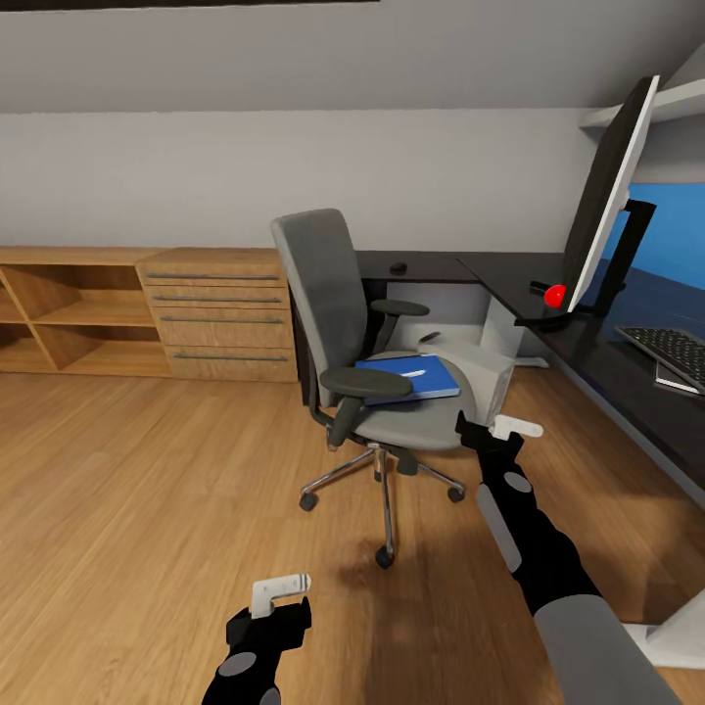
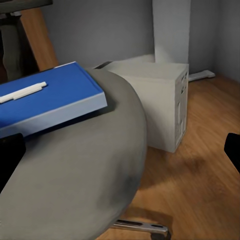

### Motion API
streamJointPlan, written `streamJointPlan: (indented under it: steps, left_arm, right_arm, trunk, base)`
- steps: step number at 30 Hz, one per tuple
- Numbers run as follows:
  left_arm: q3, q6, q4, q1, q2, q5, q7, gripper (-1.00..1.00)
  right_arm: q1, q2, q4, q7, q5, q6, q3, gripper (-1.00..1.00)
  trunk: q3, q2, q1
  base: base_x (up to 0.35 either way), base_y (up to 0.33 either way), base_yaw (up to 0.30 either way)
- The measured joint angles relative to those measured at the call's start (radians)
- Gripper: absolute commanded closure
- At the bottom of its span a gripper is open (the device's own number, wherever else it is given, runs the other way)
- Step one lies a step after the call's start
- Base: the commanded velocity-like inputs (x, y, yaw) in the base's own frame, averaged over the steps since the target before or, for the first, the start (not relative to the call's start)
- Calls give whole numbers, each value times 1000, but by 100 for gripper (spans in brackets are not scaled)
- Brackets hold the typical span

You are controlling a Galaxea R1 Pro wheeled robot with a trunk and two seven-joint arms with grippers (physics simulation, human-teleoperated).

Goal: In the bedroom, organize the workspace by keeping the computer under the desk, ensuring the monitor is on the desk, placing the keyboard on the desk next to the monitor, placing the mouse on the desk next to the keyboard, moving the folder from the swivel chair onto the desk next to the mouse, stacking the notebook on top of the folder with the pen on top of the notebook, and positioning the swivel chair next to the desk.

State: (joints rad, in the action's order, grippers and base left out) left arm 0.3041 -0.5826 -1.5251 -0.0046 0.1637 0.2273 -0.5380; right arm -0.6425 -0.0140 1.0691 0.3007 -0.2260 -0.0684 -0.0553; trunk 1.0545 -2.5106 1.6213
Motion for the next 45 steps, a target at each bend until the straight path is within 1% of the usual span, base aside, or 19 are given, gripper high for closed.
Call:
streamJointPlan:
  steps: [12, 45]
  left_arm:
    - [0, 0, 0, 0, 0, 0, 0, -100]
    - [0, 0, 0, 0, 1, 0, 0, -100]
  right_arm:
    - [0, 1, 1, 2, -2, -1, -5, -100]
    - [0, 0, 4, 1, 0, 1, 1, -100]
  trunk:
    - [0, 0, 0]
    - [0, 0, 0]
  base:
    - [0, 0, 0]
    - [0, 0, 0]
